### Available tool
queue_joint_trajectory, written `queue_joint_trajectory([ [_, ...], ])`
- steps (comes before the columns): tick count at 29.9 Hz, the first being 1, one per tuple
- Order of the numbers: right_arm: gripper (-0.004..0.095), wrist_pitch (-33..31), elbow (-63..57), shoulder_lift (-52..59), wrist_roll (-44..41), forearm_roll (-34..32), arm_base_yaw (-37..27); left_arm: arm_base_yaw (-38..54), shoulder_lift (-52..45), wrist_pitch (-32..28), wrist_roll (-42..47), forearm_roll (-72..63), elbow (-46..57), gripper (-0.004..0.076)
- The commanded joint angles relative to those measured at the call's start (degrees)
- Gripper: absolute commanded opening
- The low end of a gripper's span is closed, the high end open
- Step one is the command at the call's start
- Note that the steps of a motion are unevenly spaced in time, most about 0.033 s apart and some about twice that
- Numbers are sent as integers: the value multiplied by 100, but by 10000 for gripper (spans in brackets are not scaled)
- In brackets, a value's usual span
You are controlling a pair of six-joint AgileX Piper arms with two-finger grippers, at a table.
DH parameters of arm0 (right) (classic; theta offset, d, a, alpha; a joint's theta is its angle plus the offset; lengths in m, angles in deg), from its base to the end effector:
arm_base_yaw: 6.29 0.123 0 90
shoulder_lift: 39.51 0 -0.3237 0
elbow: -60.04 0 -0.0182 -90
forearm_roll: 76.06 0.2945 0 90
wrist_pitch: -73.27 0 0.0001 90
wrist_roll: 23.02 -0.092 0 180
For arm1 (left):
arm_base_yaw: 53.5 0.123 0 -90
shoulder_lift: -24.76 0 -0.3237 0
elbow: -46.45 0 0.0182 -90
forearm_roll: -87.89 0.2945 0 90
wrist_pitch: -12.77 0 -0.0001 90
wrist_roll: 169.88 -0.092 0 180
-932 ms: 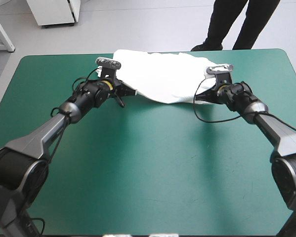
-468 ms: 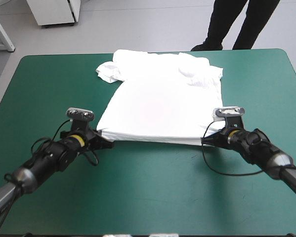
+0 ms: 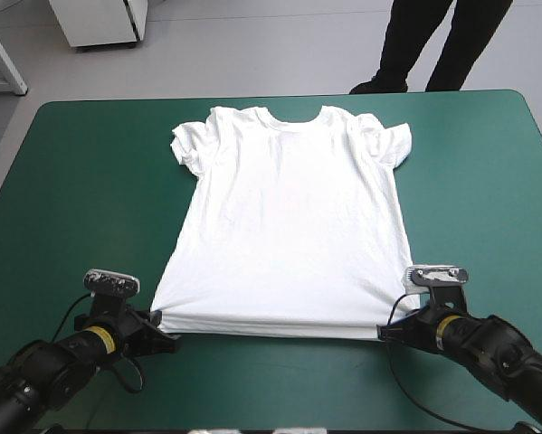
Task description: Fold the cloth
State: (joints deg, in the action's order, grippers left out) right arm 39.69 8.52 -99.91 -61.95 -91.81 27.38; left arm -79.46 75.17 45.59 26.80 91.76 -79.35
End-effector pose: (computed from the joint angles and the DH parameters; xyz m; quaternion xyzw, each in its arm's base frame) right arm 0.1515 0.0843 0.2373 -0.0430 0.9490 0.0883 0.2996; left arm 0.1323 -0.0606 0.2481 0.0951 0.9266 -0.1064 0.3479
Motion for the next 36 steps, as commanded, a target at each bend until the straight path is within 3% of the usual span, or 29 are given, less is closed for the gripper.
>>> queue_joint_trajectory([
  [1, -3, -243, -39, 397, -347, -312, 215, -142, -472, 258, 254, -12, -40, -10],
  [8, -3, -448, -117, 648, -435, -122, 377, -142, -1087, 560, 284, -329, -51, -10],
  [12, 68, -534, -104, 648, -147, 574, 377, -142, -1066, 991, 242, -682, -223, 15],
  [14, 204, -814, -13, 648, -96, 907, 377, -142, -1062, 1189, -104, -987, -336, 83],
  [18, 560, -1448, 253, 648, -79, 1141, 377, -142, -1053, 1857, -569, -1401, -576, 330],
  [20, 649, -1688, 483, 660, -53, 1156, 377, -142, -1053, 2171, -569, -1401, -763, 452],
  [22, 633, -1883, 851, 660, 70, 1096, 377, -142, -1053, 2484, -553, -1293, -1107, 516],
  [28, 534, -2409, 2372, 660, 70, 674, 377, -131, -846, 2891, 80, -243, -2559, 484],
  [32, 531, -2934, 3349, 593, 0, 147, 377, -131, -58, 3444, 34, 357, -3475, 452],
  [36, 531, -3492, 4360, 274, 79, -614, 377, -131, 1128, 3423, -299, 610, -4484, 451],
])
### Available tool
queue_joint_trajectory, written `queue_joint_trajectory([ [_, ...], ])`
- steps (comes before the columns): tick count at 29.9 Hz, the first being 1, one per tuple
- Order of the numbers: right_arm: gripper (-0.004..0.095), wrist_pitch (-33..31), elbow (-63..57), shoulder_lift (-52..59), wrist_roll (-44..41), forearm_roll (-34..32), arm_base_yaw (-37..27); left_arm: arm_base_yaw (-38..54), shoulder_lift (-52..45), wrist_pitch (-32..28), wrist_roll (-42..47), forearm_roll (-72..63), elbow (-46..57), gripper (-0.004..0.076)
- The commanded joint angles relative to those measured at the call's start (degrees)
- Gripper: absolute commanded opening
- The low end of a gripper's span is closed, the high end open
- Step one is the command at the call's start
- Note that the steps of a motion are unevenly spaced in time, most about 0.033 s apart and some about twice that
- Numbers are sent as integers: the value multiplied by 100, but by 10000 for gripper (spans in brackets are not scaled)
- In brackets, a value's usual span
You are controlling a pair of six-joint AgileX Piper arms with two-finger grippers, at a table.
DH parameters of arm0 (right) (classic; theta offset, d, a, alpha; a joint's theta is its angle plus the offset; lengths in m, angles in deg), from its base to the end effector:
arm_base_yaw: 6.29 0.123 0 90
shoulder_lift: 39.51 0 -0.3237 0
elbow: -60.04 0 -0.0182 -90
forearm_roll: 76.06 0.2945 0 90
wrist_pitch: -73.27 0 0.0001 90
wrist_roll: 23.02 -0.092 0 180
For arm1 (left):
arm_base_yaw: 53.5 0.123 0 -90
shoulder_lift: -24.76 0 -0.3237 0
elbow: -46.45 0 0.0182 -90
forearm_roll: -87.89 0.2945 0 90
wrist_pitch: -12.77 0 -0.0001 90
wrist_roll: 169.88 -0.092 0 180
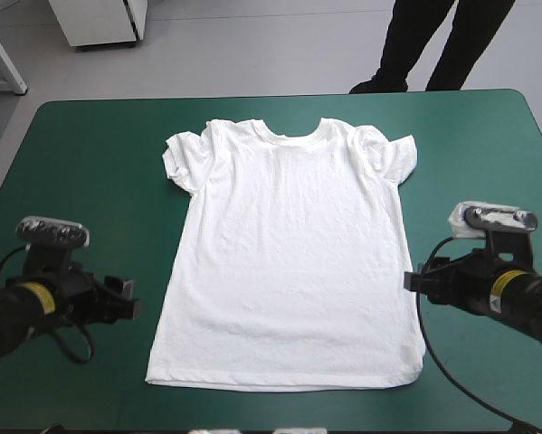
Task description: Fold the cloth
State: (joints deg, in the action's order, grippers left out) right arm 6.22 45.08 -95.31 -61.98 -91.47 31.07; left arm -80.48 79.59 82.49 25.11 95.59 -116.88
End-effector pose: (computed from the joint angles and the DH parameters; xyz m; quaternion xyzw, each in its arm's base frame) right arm 0.1335 0.0736 0.4396 0.0086 0.9245 0.1150 0.3632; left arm 0.1339 -0.0552 0.4273 0.0993 0.9359 -0.0559 0.3333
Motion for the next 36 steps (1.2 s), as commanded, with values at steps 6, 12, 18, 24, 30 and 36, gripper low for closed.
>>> queue_joint_trajectory([
  [6, 483, -446, 1901, -1002, 553, -1175, -49, -20, 2330, -314, -252, 415, -2264, 451],
  [12, 442, -368, 2722, -2037, 1261, -1069, -929, 171, 3429, -104, -454, 295, -3543, 451],
  [18, 443, 146, 3398, -2930, 2550, 719, -2495, 1103, 3969, -90, -901, -808, -4069, 451],
  [24, 441, 194, 3712, -3671, 2897, 1405, -3186, 1365, 4513, 118, -951, -706, -4069, 451],
  [30, 441, 219, 3722, -4087, 3051, 1798, -3198, 1365, 5279, 245, -963, -640, -4069, 451],
  [36, 441, 300, 3722, -4139, 3139, 1891, -3198, 1365, 5833, 248, -963, -642, -4069, 451],
])
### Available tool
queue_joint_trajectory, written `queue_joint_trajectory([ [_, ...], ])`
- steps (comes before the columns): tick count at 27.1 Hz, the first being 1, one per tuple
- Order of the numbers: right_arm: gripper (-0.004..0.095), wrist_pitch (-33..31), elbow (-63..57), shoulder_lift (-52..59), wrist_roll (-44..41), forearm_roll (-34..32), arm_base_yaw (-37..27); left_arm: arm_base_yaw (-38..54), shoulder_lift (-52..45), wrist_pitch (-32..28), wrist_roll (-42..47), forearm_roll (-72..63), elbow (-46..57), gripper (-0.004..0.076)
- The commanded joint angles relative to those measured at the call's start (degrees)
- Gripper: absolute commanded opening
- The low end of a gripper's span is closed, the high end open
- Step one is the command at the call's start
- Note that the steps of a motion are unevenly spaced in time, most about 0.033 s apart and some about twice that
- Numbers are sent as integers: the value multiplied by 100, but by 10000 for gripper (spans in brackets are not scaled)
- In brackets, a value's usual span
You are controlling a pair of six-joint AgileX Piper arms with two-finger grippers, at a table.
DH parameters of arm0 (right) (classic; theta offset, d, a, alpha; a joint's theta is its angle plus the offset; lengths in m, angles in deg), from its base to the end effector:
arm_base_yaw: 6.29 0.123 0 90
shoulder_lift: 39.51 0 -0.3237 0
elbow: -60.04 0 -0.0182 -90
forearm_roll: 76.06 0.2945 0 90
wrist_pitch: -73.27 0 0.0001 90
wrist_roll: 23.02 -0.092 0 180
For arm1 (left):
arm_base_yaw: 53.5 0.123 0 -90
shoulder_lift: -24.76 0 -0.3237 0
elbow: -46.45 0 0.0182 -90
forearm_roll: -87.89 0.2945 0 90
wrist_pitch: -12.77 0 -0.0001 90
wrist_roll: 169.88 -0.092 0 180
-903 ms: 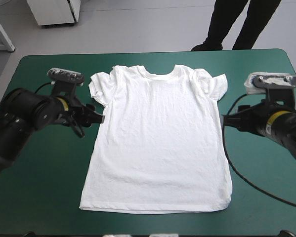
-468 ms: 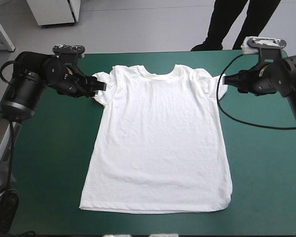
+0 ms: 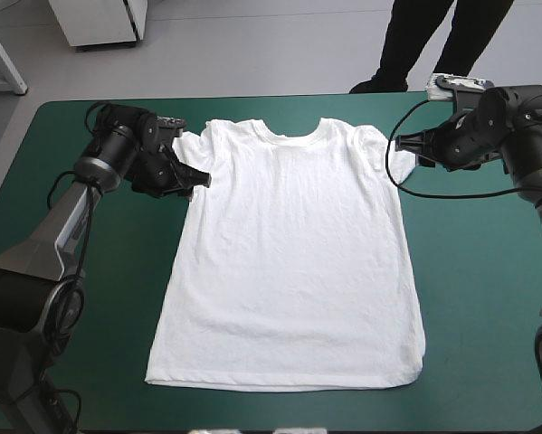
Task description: Fold the cloth
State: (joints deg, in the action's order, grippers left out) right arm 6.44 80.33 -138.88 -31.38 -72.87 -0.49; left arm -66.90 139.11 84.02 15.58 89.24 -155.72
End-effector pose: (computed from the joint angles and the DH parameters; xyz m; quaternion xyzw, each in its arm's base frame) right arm 0.3874 0.0441 0.4399 0.0243 0.9554 0.0636 0.2874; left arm 0.4427 -0.1034 0.3367 0.0706 0.9870 -0.0122 0.1440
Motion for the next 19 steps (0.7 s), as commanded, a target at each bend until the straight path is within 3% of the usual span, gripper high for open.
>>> queue_joint_trajectory([
  [1, 441, 277, 196, 218, 95, 31, -42, 7, -39, 96, -9, -5, -185, 451],
  [12, 441, 267, 196, 218, 95, 31, -42, 7, 651, -111, -9, -18, -173, 440],
  [19, 439, 267, 196, 218, 95, -14, -42, 7, 1057, -329, 15, -135, -173, 303],
])
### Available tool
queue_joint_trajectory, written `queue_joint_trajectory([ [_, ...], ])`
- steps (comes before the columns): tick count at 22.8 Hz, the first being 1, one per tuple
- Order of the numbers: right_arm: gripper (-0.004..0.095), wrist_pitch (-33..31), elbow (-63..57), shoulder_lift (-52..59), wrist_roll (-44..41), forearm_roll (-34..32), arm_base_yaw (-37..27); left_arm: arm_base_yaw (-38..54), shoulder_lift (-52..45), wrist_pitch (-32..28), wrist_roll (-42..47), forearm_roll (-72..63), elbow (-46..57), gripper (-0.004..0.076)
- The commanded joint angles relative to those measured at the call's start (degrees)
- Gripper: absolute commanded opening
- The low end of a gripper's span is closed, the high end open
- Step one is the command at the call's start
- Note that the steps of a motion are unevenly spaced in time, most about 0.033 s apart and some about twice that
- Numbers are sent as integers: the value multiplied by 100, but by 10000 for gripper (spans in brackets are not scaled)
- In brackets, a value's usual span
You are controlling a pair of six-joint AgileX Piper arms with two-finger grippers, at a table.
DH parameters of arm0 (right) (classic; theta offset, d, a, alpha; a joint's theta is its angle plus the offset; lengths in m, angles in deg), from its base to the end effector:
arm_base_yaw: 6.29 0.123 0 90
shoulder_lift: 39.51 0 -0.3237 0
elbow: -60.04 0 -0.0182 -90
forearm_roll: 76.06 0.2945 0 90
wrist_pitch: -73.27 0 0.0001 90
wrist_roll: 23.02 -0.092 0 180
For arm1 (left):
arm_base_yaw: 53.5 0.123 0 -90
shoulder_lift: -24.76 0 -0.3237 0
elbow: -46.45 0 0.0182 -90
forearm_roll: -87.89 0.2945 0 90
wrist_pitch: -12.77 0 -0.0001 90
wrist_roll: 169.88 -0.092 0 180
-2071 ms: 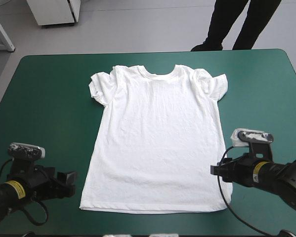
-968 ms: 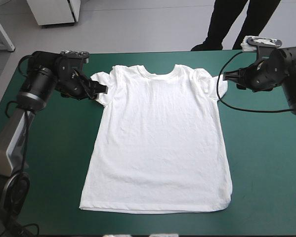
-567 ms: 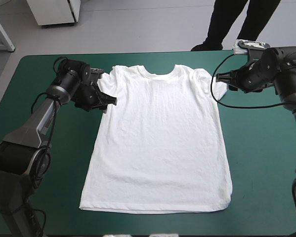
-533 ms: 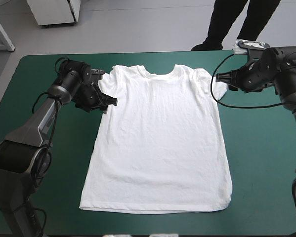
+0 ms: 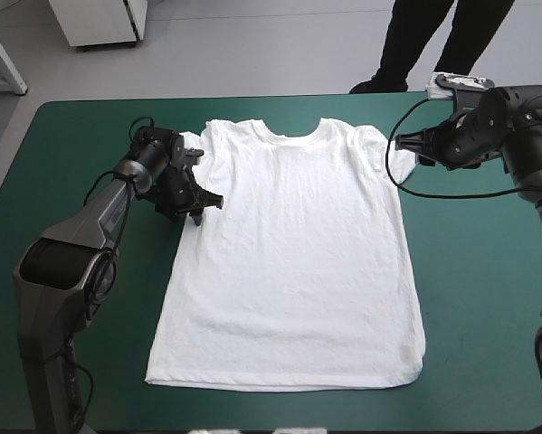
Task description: Fold the cloth
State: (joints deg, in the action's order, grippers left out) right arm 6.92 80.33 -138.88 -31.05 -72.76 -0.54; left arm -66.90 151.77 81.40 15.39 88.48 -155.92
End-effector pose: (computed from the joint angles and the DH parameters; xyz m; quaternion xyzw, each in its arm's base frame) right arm 0.3881 0.0440 0.4404 0.0222 0.9542 0.0640 0.2914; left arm 0.4818 -0.1139 0.2333 0.0724 0.9956 -0.0047 0.0587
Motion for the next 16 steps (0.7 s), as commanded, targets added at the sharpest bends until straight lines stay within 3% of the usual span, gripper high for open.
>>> queue_joint_trajectory([
  [1, 439, 231, 196, 209, 70, -28, -37, 7, -95, -80, 5, -197, -152, 273],
  [3, 439, 231, 196, 209, 70, -66, -37, 7, 50, -56, -74, -364, -152, 218],
  [6, 439, 210, 196, 193, 114, -110, -37, -4, 90, -43, -76, -406, -152, 8],
  [16, 442, 63, 196, -626, 198, -110, -24, -4, 68, -55, -98, -430, -152, -10],
])
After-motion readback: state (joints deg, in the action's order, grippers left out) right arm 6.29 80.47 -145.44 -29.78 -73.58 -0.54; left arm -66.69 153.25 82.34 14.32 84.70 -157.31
